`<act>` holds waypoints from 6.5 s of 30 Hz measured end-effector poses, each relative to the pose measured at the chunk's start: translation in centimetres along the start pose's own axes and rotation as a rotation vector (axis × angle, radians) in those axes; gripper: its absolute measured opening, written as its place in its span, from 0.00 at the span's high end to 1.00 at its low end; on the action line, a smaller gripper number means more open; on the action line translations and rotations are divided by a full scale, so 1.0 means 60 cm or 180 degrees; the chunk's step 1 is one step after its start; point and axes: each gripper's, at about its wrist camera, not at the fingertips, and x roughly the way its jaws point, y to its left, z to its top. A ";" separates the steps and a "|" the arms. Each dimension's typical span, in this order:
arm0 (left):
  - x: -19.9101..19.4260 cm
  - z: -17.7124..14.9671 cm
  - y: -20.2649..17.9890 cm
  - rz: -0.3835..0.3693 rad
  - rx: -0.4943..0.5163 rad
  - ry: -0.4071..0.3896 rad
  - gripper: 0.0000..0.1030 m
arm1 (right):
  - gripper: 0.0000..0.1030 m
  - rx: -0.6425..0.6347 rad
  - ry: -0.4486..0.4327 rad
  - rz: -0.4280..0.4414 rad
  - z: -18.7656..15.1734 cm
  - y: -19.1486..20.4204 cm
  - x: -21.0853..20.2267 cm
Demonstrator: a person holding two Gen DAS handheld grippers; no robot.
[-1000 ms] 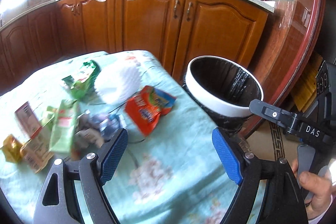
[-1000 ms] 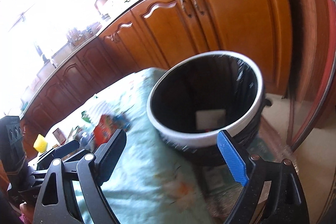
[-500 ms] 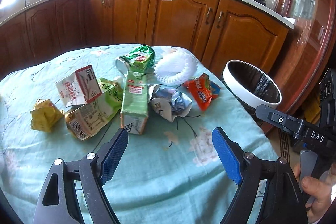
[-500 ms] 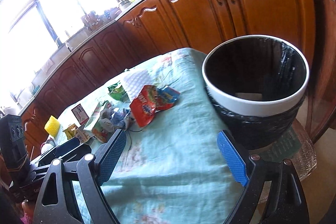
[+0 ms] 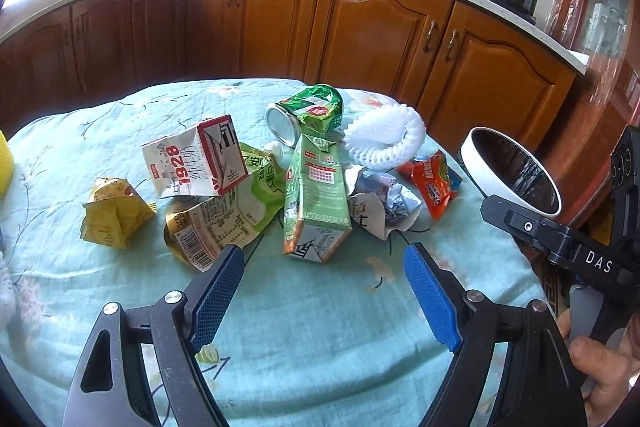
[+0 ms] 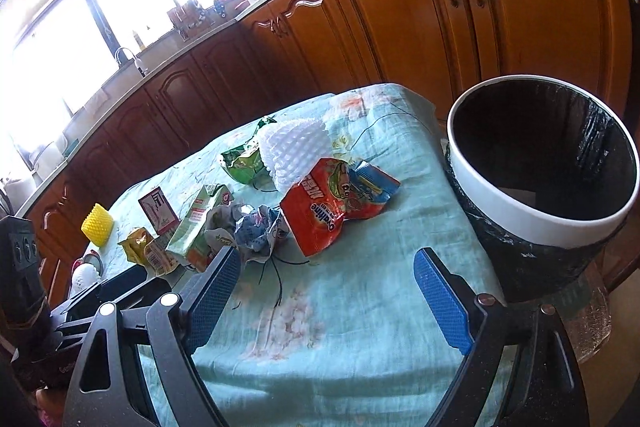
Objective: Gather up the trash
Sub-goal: 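Grasp the green juice carton with the left tool while the right tool grasps the red snack bag, then carry the green carton in the left tool while the right tool carries the snack bag over the bin, then open the left tool into the bin while the right tool opens, dropping the snack bag, then move both open tools back over the remaining trash on the table, then grasp the yellow snack bag with the left tool while the right tool grasps crumpled white paper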
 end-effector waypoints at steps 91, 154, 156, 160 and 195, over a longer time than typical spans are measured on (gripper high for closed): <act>0.106 0.082 -0.272 -0.0769 0.0868 -0.0016 0.68 | 0.92 0.0254 -0.0357 -0.0591 0.054 -0.210 -0.133; 0.041 0.007 -0.146 -0.0365 0.0461 0.0014 0.32 | 0.20 0.0400 -0.0185 -0.0143 0.005 -0.135 -0.095; 0.027 -0.001 -0.124 -0.0313 0.0388 0.0011 0.32 | 0.20 0.0368 -0.0150 -0.0094 -0.002 -0.119 -0.088; 0.004 -0.014 -0.077 -0.0227 0.0212 0.0020 0.32 | 0.20 0.0300 -0.0062 -0.0001 -0.016 -0.080 -0.069; -0.028 0.018 0.182 0.0568 -0.0521 -0.0117 0.30 | 0.20 -0.0144 0.0332 0.0275 -0.015 0.082 0.074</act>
